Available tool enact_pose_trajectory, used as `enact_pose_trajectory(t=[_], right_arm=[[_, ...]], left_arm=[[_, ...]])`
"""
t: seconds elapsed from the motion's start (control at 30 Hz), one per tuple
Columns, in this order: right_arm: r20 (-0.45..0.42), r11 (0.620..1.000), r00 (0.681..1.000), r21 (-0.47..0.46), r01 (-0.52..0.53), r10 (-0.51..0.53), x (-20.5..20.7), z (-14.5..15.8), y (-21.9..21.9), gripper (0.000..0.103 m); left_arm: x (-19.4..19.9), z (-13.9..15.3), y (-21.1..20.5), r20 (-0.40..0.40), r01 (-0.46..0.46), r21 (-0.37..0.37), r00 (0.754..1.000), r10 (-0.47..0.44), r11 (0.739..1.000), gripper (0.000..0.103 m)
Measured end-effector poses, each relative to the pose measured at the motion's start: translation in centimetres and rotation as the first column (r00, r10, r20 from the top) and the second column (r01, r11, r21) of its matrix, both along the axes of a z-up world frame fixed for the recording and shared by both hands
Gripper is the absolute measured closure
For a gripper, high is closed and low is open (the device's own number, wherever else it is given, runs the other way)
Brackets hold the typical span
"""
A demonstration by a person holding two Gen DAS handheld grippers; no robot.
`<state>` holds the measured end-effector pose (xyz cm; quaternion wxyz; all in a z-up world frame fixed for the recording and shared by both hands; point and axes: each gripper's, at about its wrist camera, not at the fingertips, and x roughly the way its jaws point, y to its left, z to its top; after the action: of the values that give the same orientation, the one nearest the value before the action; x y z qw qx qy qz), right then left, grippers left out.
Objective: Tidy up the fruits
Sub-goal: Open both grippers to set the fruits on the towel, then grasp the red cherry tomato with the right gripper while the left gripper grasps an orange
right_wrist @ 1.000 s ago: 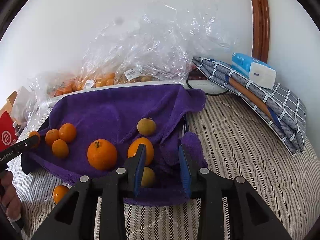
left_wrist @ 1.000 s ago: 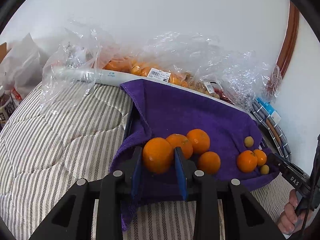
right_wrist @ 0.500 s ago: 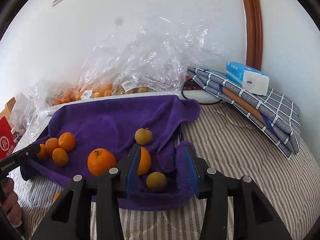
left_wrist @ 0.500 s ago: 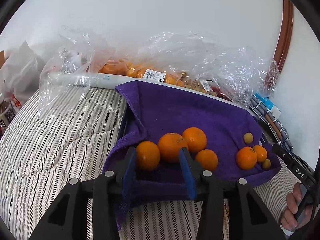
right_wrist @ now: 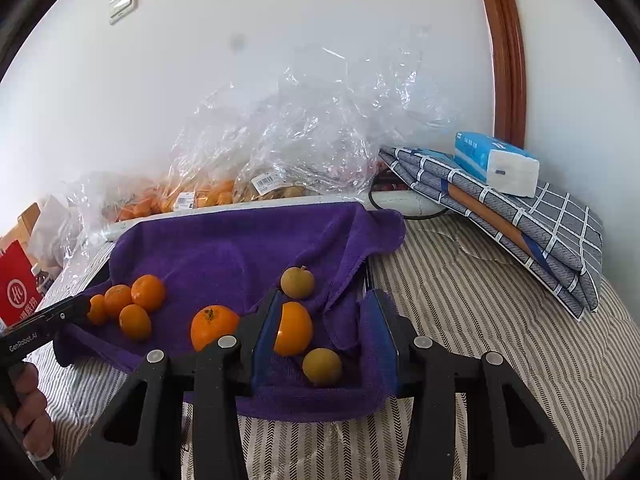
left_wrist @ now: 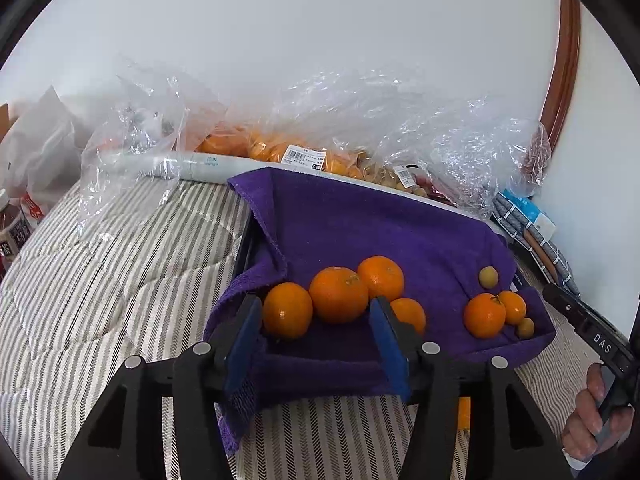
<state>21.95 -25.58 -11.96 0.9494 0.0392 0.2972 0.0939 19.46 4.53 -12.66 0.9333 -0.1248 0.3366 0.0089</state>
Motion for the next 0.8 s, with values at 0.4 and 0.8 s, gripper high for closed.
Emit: enact_pose_trajectory(t=[0.4, 0.8], right_arm=[[-0.030, 0.991, 0.991, 0.013, -0.132, 0.132, -4.4, 1.0, 3.0, 0.059], [-0.216, 0.974, 0.951, 0.001, -0.226, 0.220, -6.9, -2.5, 7.1, 0.069]], left_arm=[[-1.7, 0.5, -0.1, 0.031, -0.005, 0.007, 0.999, 0.005, 1.000, 0.044], [-4.5, 0.6, 0.6, 0.023, 0.014, 0.008, 1.000, -0.014, 1.000, 0.043]])
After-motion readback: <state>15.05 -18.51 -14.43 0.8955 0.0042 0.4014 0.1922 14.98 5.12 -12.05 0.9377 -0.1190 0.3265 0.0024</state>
